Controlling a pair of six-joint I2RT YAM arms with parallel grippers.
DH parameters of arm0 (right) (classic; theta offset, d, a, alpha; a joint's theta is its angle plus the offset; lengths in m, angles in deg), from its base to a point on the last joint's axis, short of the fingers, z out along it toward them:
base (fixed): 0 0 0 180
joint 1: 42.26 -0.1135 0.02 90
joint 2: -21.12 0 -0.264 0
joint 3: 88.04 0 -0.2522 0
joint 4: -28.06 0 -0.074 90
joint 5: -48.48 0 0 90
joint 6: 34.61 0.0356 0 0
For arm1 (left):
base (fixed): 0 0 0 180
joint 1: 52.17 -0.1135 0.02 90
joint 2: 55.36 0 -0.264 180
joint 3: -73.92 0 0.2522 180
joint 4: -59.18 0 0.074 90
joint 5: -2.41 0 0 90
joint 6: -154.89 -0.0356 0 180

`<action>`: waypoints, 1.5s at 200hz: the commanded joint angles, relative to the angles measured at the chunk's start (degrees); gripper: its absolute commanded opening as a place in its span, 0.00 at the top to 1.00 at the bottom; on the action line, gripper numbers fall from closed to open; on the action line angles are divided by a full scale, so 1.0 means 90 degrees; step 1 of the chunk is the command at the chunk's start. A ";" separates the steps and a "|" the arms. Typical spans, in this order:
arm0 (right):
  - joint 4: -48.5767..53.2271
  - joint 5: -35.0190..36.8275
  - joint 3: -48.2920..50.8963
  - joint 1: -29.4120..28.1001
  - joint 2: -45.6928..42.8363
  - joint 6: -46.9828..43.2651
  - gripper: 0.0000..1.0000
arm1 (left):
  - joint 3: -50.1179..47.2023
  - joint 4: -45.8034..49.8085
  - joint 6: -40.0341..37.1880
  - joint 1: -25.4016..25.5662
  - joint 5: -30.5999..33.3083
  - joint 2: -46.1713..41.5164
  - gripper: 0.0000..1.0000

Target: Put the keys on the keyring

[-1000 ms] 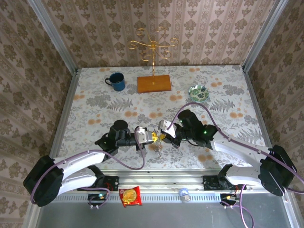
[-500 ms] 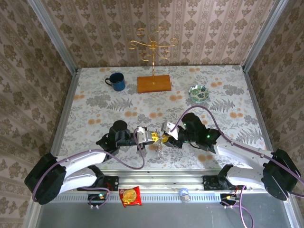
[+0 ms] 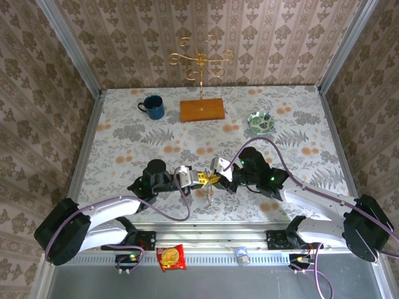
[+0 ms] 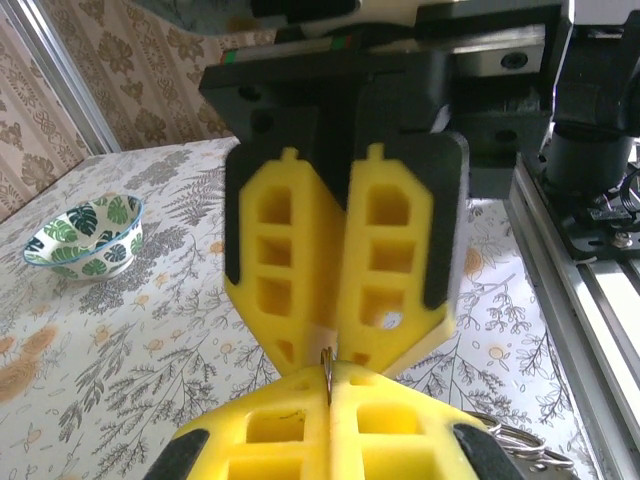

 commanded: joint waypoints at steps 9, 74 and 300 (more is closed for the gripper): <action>-0.0343 -0.0215 0.0058 0.0019 0.0076 0.0069 1.00 | -0.0080 -0.0584 0.0204 0.0021 -0.0197 0.0066 1.00; 0.1037 -0.0060 -0.0554 -0.0001 0.0058 -0.0619 1.00 | 0.0361 0.1153 -0.0638 0.0105 0.0333 -0.0134 0.83; 0.0875 0.0277 -0.0372 -0.0063 -0.0053 -0.0291 0.73 | 0.0237 0.0791 -0.0482 0.0113 0.0135 -0.0227 1.00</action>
